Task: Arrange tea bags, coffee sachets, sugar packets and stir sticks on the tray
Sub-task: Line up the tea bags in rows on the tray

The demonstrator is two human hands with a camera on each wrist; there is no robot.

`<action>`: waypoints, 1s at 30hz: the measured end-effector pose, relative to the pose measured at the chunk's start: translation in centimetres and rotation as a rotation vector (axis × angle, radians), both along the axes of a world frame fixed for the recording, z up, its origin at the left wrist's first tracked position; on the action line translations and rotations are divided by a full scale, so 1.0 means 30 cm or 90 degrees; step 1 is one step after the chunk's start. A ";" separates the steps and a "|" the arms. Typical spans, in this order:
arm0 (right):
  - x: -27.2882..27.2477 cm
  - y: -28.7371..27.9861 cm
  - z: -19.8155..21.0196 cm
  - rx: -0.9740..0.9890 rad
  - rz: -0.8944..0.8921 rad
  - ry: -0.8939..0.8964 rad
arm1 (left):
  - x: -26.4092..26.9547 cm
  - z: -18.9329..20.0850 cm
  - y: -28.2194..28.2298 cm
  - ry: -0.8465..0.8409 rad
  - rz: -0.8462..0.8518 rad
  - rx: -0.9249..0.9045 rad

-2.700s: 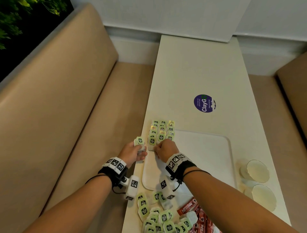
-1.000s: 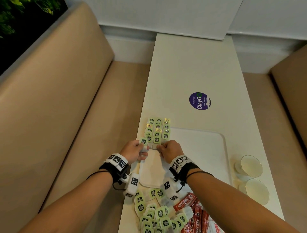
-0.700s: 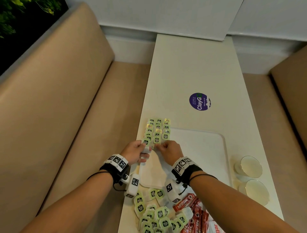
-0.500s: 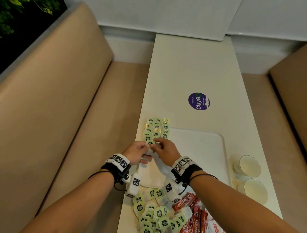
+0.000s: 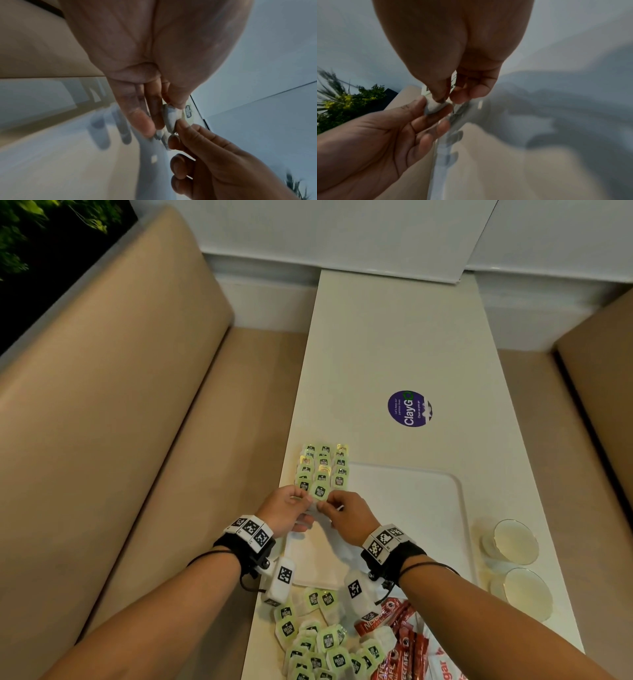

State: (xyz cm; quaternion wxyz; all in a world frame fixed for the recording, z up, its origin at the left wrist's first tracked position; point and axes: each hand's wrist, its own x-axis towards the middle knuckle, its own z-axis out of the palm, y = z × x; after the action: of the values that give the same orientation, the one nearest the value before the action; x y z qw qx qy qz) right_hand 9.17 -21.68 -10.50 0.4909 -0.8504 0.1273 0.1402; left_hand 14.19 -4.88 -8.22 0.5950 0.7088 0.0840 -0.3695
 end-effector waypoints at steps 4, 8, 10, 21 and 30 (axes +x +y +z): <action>0.007 -0.054 0.000 -0.072 -0.069 0.025 | 0.012 -0.032 0.014 -0.187 -0.109 0.188; 0.006 -0.103 -0.002 -0.123 -0.077 0.091 | 0.034 -0.025 0.021 -0.305 -0.177 0.278; 0.007 -0.106 0.000 -0.148 -0.053 0.116 | 0.045 -0.023 0.017 -0.326 -0.208 0.295; 0.055 -0.094 0.037 -0.202 -0.056 0.169 | 0.071 -0.008 -0.049 -0.438 -0.428 0.395; 0.066 -0.106 0.033 -0.225 -0.059 0.179 | 0.079 -0.023 -0.046 -0.460 -0.436 0.398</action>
State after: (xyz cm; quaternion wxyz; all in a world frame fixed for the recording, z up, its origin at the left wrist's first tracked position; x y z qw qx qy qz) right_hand 11.14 -24.87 -9.51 0.3176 -0.8886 0.2556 0.2102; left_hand 16.55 -6.28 -8.90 0.1956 0.9184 -0.2528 -0.2333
